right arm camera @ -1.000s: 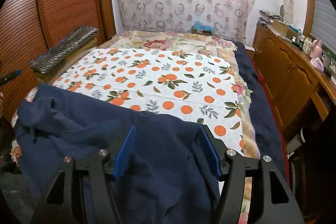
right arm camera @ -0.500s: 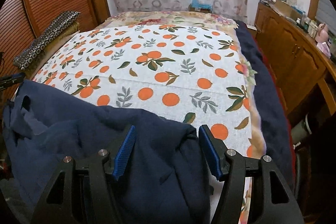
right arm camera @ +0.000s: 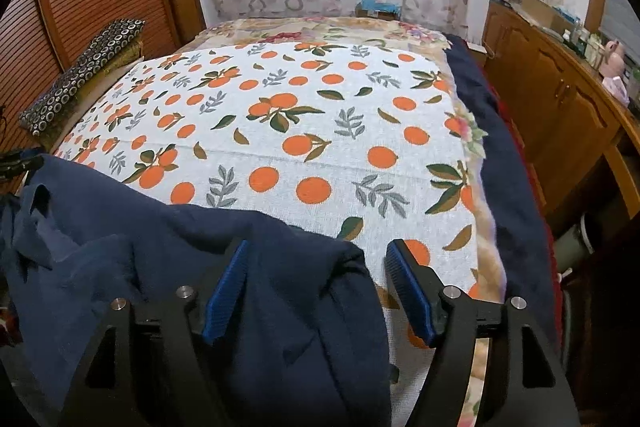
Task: Fold small clothes
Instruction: 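Grasp the shirt hem with the right tool while the left tool grasps it too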
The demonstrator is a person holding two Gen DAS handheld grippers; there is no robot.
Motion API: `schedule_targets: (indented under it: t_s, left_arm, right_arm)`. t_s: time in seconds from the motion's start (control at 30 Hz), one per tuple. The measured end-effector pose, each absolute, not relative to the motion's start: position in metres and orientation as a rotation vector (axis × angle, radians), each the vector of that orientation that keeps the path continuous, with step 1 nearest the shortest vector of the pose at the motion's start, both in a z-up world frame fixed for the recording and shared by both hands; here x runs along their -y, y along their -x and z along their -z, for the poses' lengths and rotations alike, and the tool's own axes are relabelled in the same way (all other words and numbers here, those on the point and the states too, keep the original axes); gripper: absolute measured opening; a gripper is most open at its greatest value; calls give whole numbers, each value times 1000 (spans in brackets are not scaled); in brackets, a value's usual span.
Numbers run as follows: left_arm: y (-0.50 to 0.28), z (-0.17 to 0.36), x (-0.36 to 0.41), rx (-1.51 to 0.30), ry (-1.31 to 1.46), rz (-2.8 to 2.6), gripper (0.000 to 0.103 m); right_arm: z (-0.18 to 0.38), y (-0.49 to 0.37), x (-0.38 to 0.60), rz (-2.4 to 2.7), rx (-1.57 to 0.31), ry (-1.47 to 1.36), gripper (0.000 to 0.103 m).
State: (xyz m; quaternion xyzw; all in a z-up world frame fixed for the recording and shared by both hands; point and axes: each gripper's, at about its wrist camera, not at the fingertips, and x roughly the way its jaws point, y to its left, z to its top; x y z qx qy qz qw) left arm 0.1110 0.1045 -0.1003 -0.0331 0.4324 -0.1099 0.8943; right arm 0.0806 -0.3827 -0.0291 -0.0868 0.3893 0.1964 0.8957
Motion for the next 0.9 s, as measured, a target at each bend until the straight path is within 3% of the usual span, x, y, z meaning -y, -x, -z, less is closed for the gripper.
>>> schedule_targets:
  t_s: [0.33,0.43,0.5,0.6,0.7,0.9]
  left_arm:
    - [-112,106,-101,-906,53,229,58]
    - [-111,106,-102,-896,64,232,52]
    - [-112,107,-103,-906,97,265,29]
    - [-109,109,-104,-908,109,296,18]
    - [-103,104,-100,-887,105,299,11]
    - [-68,59,-91,-725,134,402,9]
  right_arm:
    - [30,-77,383,-415,-794,187,72]
    - [31,-72,379,-434,-786,200,57]
    - [31,-68,377,-457,-782,203,39]
    - [31,-63,376,-507,-781,191,21]
    - [30,-57,380,-526,-770,171,14]
    - [-2,-18,390,-543,-641,128,13]
